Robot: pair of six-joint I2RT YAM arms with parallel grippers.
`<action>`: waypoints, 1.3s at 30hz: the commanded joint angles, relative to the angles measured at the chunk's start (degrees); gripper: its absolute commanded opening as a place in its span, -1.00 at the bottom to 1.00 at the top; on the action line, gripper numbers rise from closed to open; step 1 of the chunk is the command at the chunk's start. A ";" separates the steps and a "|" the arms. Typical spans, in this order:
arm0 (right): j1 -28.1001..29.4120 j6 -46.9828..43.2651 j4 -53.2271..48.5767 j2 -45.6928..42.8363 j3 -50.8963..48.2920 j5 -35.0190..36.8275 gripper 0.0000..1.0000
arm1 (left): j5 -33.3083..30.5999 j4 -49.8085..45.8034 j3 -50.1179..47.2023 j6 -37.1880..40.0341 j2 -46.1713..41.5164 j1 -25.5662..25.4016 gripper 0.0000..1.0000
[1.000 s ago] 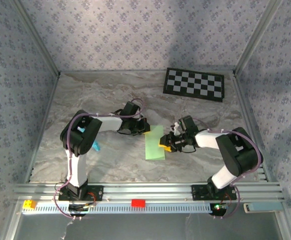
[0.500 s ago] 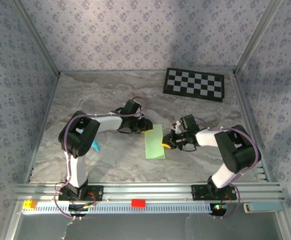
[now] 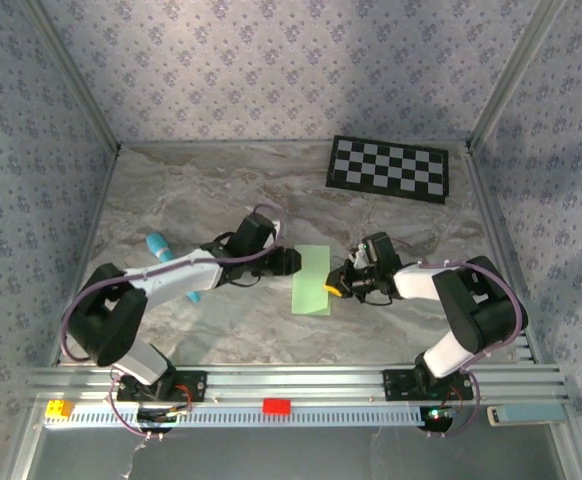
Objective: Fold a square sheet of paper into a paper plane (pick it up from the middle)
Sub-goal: Fold the triangle a second time at the center of the table.
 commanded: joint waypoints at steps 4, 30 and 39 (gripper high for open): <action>1.65 -2.07 -1.62 0.25 3.16 -2.04 -0.62 | -8.31 1.77 -6.52 0.44 -7.45 -0.64 -0.20; -0.25 -4.34 -2.60 4.20 5.55 -4.50 -0.85 | -25.83 -8.64 3.27 25.16 1.59 -24.98 -0.04; -0.50 -4.34 -2.86 3.21 5.52 -5.10 -0.85 | -34.58 -11.65 9.34 28.50 9.85 -29.51 0.10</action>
